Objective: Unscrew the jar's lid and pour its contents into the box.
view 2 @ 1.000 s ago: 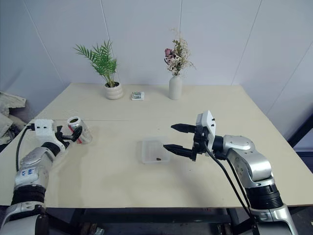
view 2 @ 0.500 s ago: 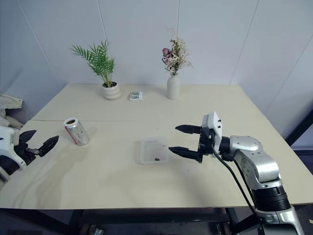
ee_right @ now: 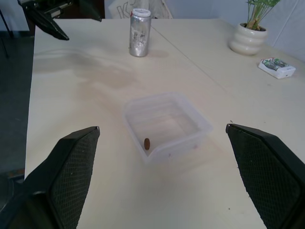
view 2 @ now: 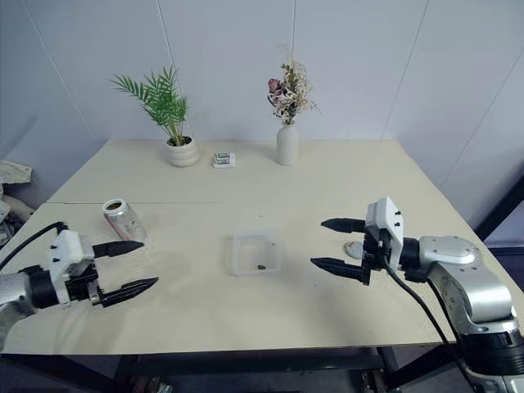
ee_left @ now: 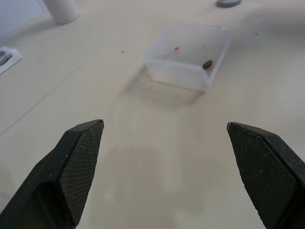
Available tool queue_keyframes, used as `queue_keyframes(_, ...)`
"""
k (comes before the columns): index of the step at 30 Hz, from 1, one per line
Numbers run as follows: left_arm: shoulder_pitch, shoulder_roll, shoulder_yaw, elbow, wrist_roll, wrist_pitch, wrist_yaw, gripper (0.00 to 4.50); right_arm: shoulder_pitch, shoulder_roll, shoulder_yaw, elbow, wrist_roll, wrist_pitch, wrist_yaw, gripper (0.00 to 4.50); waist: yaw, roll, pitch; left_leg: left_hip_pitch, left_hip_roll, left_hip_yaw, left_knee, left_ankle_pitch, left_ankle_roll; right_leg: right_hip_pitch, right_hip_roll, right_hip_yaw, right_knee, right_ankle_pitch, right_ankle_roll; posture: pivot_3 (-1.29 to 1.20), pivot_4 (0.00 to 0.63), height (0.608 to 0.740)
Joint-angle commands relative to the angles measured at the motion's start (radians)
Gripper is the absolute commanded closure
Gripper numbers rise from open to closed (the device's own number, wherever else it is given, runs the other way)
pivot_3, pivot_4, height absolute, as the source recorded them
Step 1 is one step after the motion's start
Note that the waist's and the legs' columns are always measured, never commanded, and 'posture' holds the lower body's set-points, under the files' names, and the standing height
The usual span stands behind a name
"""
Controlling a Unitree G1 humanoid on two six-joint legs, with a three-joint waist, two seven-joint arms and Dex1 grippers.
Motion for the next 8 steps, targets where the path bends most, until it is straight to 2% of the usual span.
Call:
queue_keyframes(1,-0.047,0.004,-0.011,0.038,0.015,-0.058,-0.026,0.09,0.011,-0.024,-0.045,-0.056,0.016,-0.010,-0.007,0.00,-0.003,0.000,0.000,0.000,0.000,0.000,0.000,0.000,0.000,0.000,0.000,0.000,0.000,0.000,0.000,0.00,0.150,0.740)
queue_keyframes(8,-0.054,-0.016,-0.015,0.025,0.006,-0.037,-0.007,0.09,0.046,-0.016,-0.064,-0.091,0.034,0.012,-0.044,0.00,-0.002,0.000,0.000,0.000,0.000,0.001,0.001,0.000,0.000,0.000,0.001,0.001,0.001,0.001,0.002,0.00,0.150,0.740)
